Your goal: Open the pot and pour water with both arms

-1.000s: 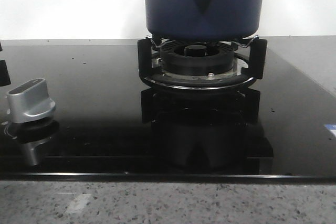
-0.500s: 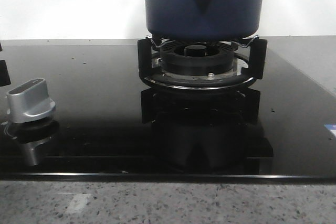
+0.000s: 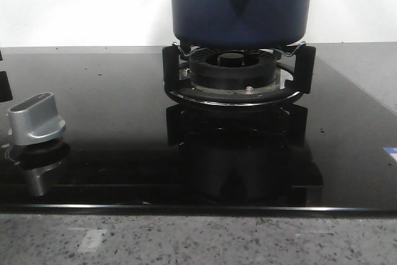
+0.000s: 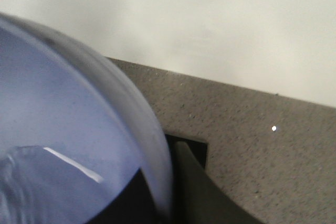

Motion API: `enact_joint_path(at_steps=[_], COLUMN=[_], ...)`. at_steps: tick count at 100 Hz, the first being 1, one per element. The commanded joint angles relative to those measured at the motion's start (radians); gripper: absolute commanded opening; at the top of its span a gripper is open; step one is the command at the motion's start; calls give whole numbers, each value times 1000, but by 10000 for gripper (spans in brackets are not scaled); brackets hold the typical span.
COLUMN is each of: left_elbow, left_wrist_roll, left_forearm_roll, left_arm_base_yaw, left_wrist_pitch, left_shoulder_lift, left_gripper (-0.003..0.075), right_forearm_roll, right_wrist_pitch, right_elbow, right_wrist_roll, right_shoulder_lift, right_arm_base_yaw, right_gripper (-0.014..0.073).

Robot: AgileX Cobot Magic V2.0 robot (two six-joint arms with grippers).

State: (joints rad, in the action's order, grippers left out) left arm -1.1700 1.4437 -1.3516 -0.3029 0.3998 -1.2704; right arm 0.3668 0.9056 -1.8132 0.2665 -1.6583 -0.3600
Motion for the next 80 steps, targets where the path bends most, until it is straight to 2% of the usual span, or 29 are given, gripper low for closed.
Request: enact_joint_path(at_steps=[1,19,27,80], left_elbow=[-35,-35,-35,-35], left_wrist_roll=[-5,-5,-5,-5], left_forearm_roll=[-45,-45,-45,-45], left_arm_base_yaw=[2,2,2,2], left_wrist_pitch=[-20,-20,-20,-14], left_shoulder_lift=[38,38,38,38], left_gripper=[317,316,316,316], right_forearm_roll=[123,247,290,412], right_wrist_pitch=[-84,-70,-51,-41], right_elbow=[-37,-37,-37,-37], right_wrist_roll=[36,55,101,102], right_shoulder_lift=[44,44,44,44], right_arm_base_yaw=[-27,-55,-58,-71], right_gripper=[-54,-54,-54,-55])
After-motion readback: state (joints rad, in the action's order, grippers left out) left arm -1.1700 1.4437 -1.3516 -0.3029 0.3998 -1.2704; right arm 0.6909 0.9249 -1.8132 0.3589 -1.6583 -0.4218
